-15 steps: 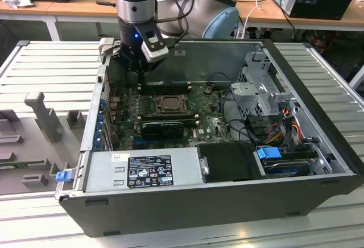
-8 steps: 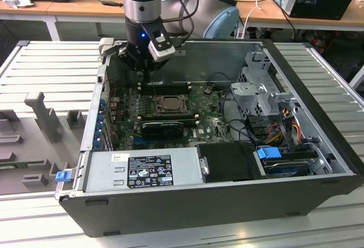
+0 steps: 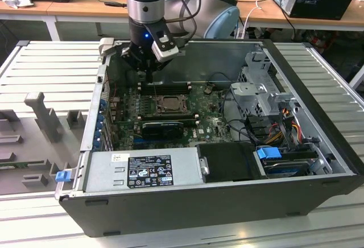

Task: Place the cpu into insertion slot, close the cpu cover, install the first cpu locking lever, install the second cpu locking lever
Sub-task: 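Install the first cpu locking lever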

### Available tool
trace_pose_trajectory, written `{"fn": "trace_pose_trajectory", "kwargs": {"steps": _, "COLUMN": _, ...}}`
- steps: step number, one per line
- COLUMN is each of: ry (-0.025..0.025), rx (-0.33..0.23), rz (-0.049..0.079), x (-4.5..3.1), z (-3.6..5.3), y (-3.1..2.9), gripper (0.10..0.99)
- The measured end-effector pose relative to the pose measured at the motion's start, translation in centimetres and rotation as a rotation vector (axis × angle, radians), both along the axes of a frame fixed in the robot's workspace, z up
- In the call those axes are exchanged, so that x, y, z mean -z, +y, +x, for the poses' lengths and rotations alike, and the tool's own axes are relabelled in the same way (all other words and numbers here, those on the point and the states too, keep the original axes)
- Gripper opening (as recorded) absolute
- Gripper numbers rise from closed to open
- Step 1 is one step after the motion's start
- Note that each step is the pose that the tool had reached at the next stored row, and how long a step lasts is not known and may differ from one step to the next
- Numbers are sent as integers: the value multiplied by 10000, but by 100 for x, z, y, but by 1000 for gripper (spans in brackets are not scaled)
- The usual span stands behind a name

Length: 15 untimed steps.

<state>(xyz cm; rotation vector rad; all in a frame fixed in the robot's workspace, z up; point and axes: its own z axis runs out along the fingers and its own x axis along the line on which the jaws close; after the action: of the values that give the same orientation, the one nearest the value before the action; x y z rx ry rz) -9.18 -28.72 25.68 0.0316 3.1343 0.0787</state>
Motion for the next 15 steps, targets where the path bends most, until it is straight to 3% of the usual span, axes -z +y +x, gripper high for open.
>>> {"fn": "trace_pose_trajectory", "kwargs": {"steps": 15, "ry": -1, "rx": 0, "rz": 1, "x": 6, "z": 92, "y": 0, "gripper": 106}}
